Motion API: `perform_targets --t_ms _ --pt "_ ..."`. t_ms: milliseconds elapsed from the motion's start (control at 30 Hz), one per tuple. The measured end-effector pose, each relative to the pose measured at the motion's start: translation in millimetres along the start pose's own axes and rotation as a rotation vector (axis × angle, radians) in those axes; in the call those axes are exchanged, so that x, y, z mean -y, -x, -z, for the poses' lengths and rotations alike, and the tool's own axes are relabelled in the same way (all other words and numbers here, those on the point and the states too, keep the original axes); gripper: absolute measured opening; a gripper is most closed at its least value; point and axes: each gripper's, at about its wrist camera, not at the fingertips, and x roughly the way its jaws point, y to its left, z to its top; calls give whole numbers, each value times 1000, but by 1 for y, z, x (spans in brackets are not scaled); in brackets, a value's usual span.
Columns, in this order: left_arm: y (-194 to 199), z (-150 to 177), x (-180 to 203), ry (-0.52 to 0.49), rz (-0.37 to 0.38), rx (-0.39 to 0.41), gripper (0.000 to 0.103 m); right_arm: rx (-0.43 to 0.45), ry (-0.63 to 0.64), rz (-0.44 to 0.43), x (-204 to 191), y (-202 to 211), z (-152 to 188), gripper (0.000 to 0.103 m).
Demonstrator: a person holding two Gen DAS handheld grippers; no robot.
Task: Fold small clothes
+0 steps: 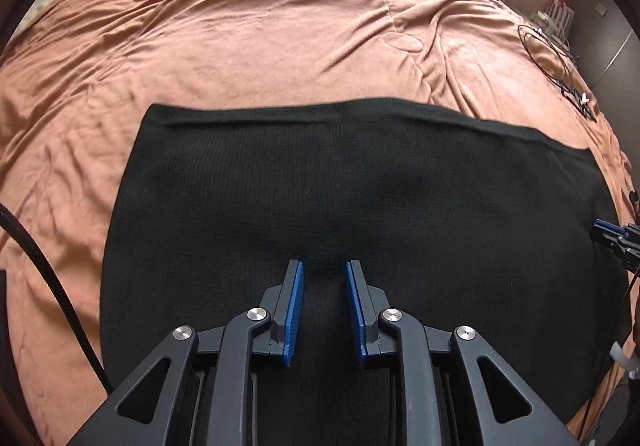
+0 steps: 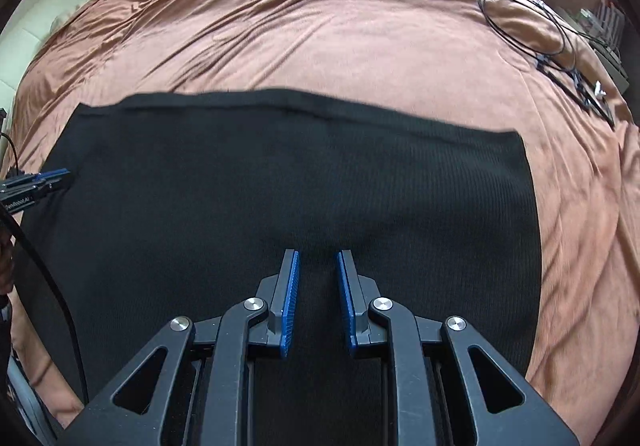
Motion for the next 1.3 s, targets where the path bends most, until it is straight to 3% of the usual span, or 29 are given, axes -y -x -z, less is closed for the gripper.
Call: perform_targets --t_ms 233,333,533,1067,1300 --pt "19 44 -12 5 -14 1 26 3 -6 33 1 27 42 18" --pt "29 61 -18 20 -19 7 34 15 -9 37 -2 39 59 27" --pt "46 99 -33 40 -37 12 34 22 -31 55 -7 61 96 39" --pt "83 179 -66 120 -48 9 34 22 -121 63 -1 97 178 39" --pt "109 194 -88 193 -15 42 35 90 -246 4 20 127 201 39"
